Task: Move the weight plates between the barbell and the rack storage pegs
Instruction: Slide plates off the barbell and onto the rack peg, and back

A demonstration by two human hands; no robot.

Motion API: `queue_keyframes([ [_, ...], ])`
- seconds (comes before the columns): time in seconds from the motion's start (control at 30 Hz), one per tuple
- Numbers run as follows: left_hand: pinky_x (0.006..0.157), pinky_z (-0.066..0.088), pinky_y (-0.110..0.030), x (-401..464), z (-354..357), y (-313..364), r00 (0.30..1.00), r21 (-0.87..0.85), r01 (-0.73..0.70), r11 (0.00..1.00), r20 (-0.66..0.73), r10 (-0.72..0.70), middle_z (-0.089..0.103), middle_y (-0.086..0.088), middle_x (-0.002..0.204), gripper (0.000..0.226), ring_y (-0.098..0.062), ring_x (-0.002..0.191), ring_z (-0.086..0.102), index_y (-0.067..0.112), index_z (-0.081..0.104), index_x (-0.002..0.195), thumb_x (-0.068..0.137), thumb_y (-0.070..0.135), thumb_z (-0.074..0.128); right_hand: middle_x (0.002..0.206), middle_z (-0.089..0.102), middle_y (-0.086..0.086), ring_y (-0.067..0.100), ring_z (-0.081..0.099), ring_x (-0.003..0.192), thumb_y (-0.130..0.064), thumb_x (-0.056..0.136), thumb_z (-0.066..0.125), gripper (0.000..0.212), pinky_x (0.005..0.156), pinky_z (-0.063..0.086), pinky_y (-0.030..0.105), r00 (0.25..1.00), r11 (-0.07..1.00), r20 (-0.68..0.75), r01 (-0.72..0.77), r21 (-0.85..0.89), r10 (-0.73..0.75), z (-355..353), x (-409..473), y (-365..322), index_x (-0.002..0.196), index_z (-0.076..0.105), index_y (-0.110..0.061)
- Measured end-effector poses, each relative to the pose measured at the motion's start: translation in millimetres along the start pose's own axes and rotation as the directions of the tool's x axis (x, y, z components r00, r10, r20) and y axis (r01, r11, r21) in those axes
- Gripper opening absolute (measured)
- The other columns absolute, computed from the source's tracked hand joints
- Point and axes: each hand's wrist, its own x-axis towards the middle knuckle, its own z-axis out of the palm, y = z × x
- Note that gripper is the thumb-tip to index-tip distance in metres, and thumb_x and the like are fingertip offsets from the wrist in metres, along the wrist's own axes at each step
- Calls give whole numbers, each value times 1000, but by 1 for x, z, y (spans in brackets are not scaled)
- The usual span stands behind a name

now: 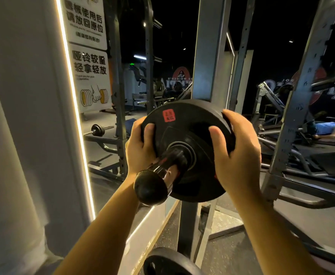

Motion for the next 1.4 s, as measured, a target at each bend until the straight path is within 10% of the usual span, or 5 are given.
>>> queue_keyframes([
  [0.4, 86, 44, -15, -1, -17, -1, 977, 103, -102, 989, 196, 80, 54, 17, 105, 23, 10, 97, 53, 22, 49, 118, 98, 34, 51, 127, 61, 8, 23, 59, 117, -59, 94, 37, 63, 94, 52, 47, 999, 999, -32, -29, 15, 29, 1, -4, 2, 129, 56, -10],
  [0.73, 88, 52, -31, -121, -57, -8, 877, 153, 396, 905, 227, -423, 61, 1, 116, 31, -15, 102, 62, 27, 47, 120, 96, 7, 51, 141, 49, 3, 14, 49, 126, -68, 85, 42, 77, 100, 49, 35, 964, 953, 46, -267, 140, 263, -9, -44, 4, 143, 38, -17],
  [0.9, 88, 54, -35, -180, -64, -19, 754, 338, 285, 897, 499, -428, 67, 5, 103, 9, -11, 96, 65, 33, 57, 102, 95, 27, 55, 145, 44, 4, 13, 46, 124, -90, 66, 36, 104, 89, 39, 15, 725, 740, 324, -665, 99, 608, -38, -167, 21, 145, 29, -22],
  [1.1, 88, 54, -25, -241, -53, -29, 590, 475, 266, 839, 608, -531, 68, 10, 98, 17, -3, 91, 65, 28, 63, 108, 94, 33, 55, 92, 59, -14, 11, 56, 95, -32, 95, 56, 12, 79, 42, 21, 250, 574, 678, -761, -304, 691, -82, -227, 37, 105, 59, -26],
  [1.4, 79, 54, -29, -324, -35, -33, 371, 473, 71, 878, 805, -464, 65, 14, 84, 5, -1, 79, 63, 28, 65, 94, 88, 28, 65, 82, 65, -1, 18, 61, 80, -48, 93, 50, 34, 75, 47, 31, -168, 332, 497, -560, -759, 851, -208, -291, 21, 74, 59, -21],
])
